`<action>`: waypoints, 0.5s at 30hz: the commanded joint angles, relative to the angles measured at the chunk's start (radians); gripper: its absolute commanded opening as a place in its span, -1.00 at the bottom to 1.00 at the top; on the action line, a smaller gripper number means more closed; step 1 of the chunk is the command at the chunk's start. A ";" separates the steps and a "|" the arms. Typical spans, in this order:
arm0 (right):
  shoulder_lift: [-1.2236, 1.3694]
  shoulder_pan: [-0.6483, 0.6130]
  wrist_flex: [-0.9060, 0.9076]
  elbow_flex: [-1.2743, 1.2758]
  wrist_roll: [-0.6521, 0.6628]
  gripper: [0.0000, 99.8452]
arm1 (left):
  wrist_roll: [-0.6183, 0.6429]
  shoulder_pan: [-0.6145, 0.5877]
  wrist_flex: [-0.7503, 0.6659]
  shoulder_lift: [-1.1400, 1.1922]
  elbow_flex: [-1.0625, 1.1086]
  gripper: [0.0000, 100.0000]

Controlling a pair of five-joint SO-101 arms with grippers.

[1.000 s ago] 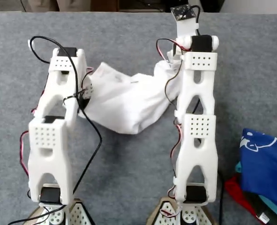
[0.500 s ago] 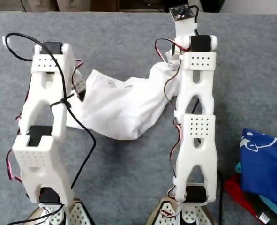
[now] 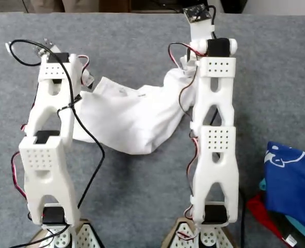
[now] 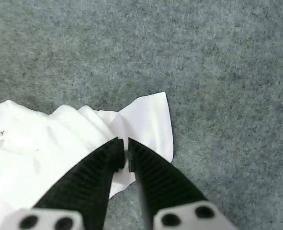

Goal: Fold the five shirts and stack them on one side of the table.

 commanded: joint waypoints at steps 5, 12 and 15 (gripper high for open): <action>-0.044 -0.013 0.011 -0.010 0.009 -0.99 | 0.014 -0.035 -0.015 0.143 -0.161 -0.67; -0.042 -0.013 0.011 -0.008 0.009 -0.99 | 0.083 -0.064 -0.015 0.160 -0.192 -0.67; -0.042 -0.013 0.011 -0.008 0.009 -0.99 | 0.095 -0.071 -0.017 0.159 -0.193 -0.67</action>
